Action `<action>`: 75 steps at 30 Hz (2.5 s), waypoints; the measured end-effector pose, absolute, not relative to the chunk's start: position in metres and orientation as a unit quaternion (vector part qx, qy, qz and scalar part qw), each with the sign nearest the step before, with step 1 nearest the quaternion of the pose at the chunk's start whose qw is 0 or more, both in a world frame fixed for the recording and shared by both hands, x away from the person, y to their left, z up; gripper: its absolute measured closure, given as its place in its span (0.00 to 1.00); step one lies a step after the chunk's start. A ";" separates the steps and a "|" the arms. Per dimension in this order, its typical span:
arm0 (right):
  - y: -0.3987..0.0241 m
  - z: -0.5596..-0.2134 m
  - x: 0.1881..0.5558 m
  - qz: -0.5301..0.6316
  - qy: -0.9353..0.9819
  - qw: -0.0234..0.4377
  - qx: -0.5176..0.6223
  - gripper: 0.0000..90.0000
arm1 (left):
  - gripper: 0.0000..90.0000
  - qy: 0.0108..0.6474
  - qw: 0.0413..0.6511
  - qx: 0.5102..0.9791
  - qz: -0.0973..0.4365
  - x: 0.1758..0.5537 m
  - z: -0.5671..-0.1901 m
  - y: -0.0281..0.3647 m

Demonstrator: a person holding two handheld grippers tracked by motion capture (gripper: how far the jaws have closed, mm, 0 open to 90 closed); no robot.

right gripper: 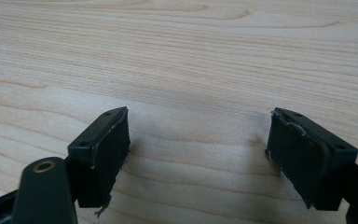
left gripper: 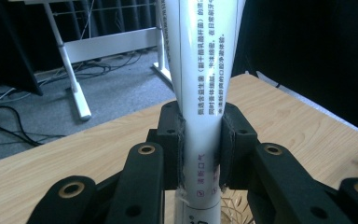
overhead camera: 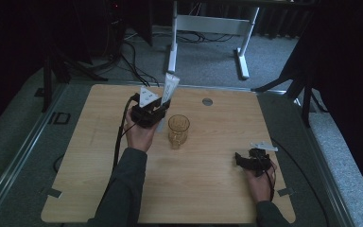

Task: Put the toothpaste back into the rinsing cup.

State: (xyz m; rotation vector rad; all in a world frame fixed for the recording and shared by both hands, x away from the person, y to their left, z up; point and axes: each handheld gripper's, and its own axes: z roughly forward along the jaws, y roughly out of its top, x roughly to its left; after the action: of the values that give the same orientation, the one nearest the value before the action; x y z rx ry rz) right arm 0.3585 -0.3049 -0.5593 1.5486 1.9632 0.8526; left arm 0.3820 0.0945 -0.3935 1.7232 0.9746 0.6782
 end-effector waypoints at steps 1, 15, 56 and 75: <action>-0.305 -0.559 0.359 0.313 0.720 0.247 0.568 0.23 | 0.81 0.402 0.502 0.712 0.281 0.382 -0.393 0.094; -0.305 -0.559 0.359 0.313 0.721 0.247 0.567 0.23 | 0.81 0.392 0.512 0.710 0.282 0.388 -0.389 0.083; -0.305 -0.559 0.358 0.313 0.723 0.247 0.565 0.23 | 0.81 0.398 0.537 0.690 0.278 0.400 -0.402 0.063; -0.305 -0.559 0.358 0.314 0.723 0.246 0.564 0.23 | 0.81 0.399 0.535 0.693 0.274 0.406 -0.410 0.056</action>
State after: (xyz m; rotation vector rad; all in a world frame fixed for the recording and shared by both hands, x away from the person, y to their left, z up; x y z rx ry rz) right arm 0.3580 -0.3046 -0.5593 1.5380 1.9737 0.8555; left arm 0.4063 0.0557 -0.4101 1.6499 0.9505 0.6526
